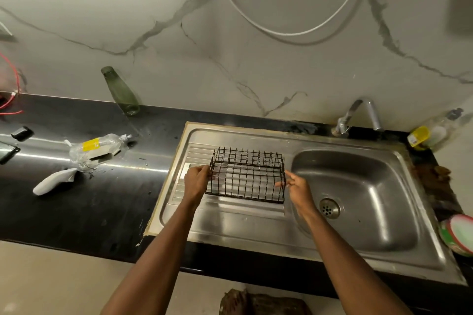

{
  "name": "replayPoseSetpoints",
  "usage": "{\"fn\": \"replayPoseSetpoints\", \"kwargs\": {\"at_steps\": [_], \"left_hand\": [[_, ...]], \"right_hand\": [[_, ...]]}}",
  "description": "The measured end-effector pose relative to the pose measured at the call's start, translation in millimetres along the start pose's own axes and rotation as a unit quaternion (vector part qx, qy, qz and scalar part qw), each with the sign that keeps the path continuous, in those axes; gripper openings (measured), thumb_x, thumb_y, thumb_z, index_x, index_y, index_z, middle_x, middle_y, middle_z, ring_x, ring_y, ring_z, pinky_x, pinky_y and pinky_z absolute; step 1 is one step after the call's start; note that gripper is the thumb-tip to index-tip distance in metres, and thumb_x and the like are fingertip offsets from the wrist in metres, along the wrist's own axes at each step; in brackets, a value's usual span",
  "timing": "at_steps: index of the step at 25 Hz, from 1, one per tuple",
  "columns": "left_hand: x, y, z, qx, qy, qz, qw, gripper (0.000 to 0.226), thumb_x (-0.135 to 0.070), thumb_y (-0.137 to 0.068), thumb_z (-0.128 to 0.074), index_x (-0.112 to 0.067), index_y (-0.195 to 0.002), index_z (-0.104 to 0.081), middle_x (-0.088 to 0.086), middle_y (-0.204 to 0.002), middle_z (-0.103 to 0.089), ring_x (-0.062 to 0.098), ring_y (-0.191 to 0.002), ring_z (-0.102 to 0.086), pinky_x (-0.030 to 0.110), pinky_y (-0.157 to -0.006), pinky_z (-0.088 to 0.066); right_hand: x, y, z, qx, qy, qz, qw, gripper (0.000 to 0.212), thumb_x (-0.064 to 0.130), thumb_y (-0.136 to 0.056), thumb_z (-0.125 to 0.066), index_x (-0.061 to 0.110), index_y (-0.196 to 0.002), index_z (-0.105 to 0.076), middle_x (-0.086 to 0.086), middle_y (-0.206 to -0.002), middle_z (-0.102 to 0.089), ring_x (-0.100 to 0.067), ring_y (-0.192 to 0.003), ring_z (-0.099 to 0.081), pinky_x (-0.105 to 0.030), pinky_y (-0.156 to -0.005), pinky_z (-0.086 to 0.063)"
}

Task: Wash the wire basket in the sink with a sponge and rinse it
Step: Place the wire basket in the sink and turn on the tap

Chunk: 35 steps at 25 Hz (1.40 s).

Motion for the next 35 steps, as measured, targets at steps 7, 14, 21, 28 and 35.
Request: {"fn": "replayPoseSetpoints", "kwargs": {"at_steps": [7,14,21,28,35], "left_hand": [[-42.6,14.9,-73.5,0.053,0.001,0.014,0.999,0.040,-0.042,-0.099,-0.063,-0.008,-0.084,-0.078,0.010,-0.078,-0.080,0.031,-0.080,-0.079,0.051,-0.088,-0.063],[-64.4,56.9,-185.6,0.096,-0.023,-0.017,0.995,0.060,-0.056,-0.095,-0.067,0.001,-0.078,-0.077,0.007,-0.070,-0.077,0.023,-0.065,-0.074,0.036,-0.066,-0.059],[-50.9,72.3,-287.2,0.183,-0.033,0.089,0.979,0.052,-0.041,-0.074,-0.090,0.003,-0.095,-0.075,0.009,-0.073,-0.071,0.017,-0.063,-0.063,0.029,-0.059,-0.054],[-17.9,42.9,-336.3,0.186,-0.093,0.073,0.975,0.023,-0.013,-0.085,-0.082,-0.008,-0.103,-0.069,0.011,-0.102,-0.076,0.028,-0.098,-0.074,0.048,-0.087,-0.063],[28.2,1.2,-374.6,0.021,-0.184,0.125,0.975,0.006,-0.009,-0.094,-0.072,-0.008,-0.099,-0.073,0.010,-0.099,-0.076,0.023,-0.094,-0.074,0.040,-0.088,-0.063]], "right_hand": [[-7.0,6.8,88.8,-0.054,-0.106,0.018,0.993,0.039,-0.004,-0.100,-0.040,0.006,-0.131,-0.060,-0.008,-0.112,-0.075,-0.022,-0.113,-0.066,-0.036,-0.100,-0.049],[-30.4,8.4,206.8,-0.109,-0.199,-0.004,0.974,0.030,0.000,-0.103,-0.040,0.006,-0.113,-0.068,-0.002,-0.088,-0.077,-0.009,-0.090,-0.072,-0.024,-0.071,-0.052],[-80.8,-24.1,295.7,-0.085,-0.226,-0.039,0.970,0.030,0.030,-0.093,-0.051,0.016,-0.113,-0.068,-0.014,-0.113,-0.074,-0.028,-0.107,-0.068,-0.048,-0.091,-0.048],[-136.1,-72.3,315.2,-0.082,-0.009,-0.115,0.990,0.028,0.009,-0.091,-0.066,0.012,-0.119,-0.069,-0.009,-0.101,-0.076,-0.023,-0.089,-0.073,-0.048,-0.086,-0.057],[-162.2,-117.8,292.5,-0.186,-0.010,-0.180,0.966,0.012,-0.002,-0.091,-0.062,-0.006,-0.095,-0.073,-0.019,-0.075,-0.073,-0.032,-0.068,-0.070,-0.038,-0.064,-0.059]]}}
Point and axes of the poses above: each hand's wrist, its own y-axis away from the middle knuckle, its own z-axis out of the back of the hand, x = y × z, the point moved 2 cm from there along -y, towards the middle knuckle
